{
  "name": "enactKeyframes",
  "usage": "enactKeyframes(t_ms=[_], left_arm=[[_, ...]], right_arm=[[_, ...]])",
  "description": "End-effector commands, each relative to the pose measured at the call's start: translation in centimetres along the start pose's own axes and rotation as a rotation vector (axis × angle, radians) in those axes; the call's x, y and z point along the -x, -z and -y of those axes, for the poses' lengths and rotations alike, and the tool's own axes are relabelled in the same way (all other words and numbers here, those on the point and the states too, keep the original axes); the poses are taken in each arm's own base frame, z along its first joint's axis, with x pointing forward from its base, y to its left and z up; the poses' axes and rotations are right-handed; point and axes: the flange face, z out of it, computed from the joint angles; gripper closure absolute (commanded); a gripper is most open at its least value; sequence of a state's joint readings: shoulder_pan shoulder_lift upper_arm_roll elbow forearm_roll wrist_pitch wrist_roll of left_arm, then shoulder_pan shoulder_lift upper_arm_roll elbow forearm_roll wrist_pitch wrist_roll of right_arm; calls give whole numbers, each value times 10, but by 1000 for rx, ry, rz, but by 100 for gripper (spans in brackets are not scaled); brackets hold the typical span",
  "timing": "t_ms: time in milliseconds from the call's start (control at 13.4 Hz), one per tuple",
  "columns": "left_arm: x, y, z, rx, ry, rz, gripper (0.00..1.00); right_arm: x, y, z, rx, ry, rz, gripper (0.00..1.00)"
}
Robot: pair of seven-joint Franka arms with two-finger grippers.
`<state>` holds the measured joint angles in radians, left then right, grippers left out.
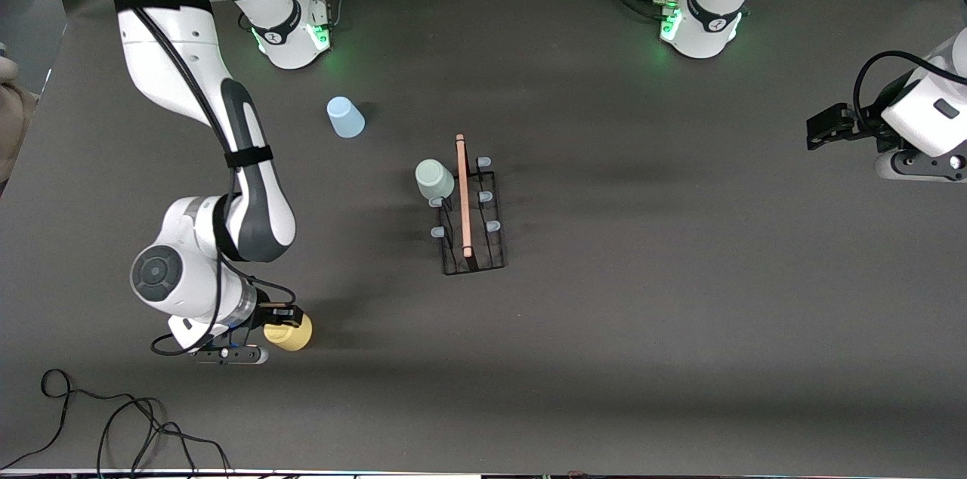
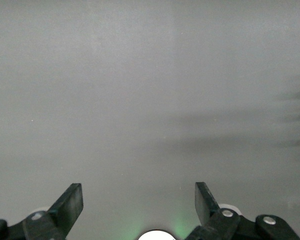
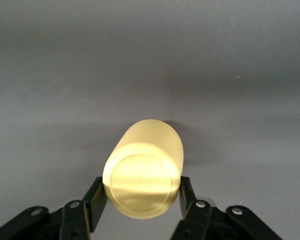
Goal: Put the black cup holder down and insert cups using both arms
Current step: 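Carry the yellow cup to the rack and lower it onto a peg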
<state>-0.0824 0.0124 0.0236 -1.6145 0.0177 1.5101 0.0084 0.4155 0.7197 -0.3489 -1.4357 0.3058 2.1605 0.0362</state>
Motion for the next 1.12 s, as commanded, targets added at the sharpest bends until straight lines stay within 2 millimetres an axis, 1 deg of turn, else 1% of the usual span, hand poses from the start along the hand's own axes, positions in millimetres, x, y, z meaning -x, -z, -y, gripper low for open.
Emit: enactKeyframes(t_ms=[0,74,149,298,372,521,670,744,819,1042], left_arm=[[4,5,-3,-17,-13,0,0],[4,5,-3,-17,-13,0,0],[4,6,-2,-17,-11,-2,0],[3,5,-1,-17,-10,0,0],[3,5,-1,-17,-8,0,0],[3,5,-2,-17,-10,1,0],[3,5,-1,-17,-8,1,0],[3,4,-1,-17,-8,3,0],[3,4,-1,-17,-8,3,0],[3,4,-3,-17,-11,3,0]], right_arm=[[19,72,46,-92,8,30,80],[28,92,69,-127,-20,41,80],[38,110,95,-147,-90,36,80],[62,121,152,-147,-183,45,80],[77,122,182,-145,-233,55,80],[101,125,229,-131,-327,49,80],[118,117,250,-87,-294,53,80],[128,109,259,-74,-280,67,80],[134,103,265,-67,-271,74,80],[135,99,267,-64,-271,80,80]])
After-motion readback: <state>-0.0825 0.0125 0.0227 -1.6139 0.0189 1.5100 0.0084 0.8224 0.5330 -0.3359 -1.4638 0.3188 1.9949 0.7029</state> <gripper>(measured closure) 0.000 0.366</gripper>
